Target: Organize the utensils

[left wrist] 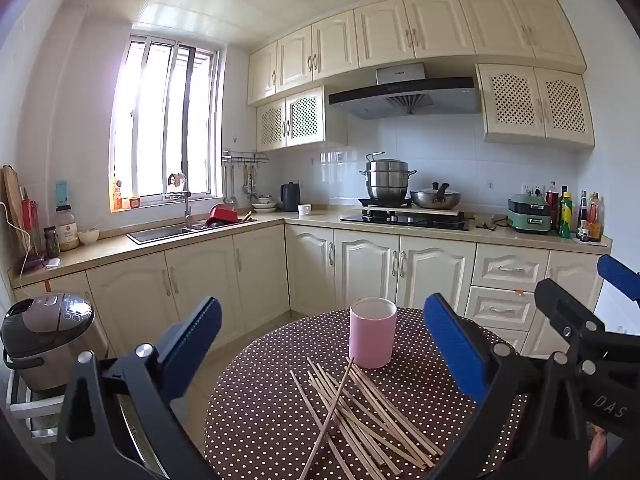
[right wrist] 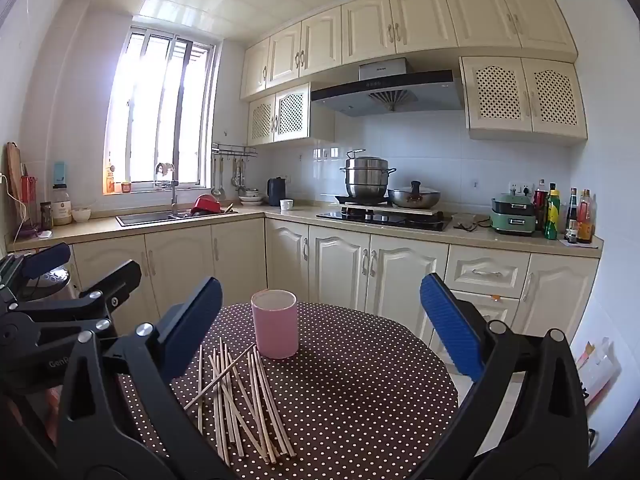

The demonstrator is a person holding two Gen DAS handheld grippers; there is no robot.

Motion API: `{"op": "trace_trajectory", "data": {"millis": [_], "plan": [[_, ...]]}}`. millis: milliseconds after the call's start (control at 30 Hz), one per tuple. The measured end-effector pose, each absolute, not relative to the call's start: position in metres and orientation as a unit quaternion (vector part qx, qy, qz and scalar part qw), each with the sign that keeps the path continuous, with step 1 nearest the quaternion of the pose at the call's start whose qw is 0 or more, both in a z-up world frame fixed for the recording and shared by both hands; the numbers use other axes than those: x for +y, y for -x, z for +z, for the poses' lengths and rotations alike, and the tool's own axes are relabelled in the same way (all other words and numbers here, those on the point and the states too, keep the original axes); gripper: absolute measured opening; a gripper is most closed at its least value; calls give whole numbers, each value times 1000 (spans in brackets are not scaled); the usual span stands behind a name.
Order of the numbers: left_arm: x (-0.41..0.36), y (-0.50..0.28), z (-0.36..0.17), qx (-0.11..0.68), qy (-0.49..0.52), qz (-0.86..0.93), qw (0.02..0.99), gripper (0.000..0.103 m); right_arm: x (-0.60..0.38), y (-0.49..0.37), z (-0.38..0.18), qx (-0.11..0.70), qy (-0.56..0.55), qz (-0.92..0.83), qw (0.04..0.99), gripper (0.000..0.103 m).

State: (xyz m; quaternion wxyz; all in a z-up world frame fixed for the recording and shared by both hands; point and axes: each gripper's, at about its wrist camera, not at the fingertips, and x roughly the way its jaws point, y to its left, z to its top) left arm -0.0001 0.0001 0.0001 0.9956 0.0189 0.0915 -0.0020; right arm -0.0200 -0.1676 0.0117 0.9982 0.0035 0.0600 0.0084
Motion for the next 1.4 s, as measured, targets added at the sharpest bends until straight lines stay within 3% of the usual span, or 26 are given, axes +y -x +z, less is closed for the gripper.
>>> {"op": "trace_trajectory", "data": {"millis": [1400], "plan": [[0,0,0,96,-21,-2,995,99,-161,15,12,66,-6,9,998,97]]}}
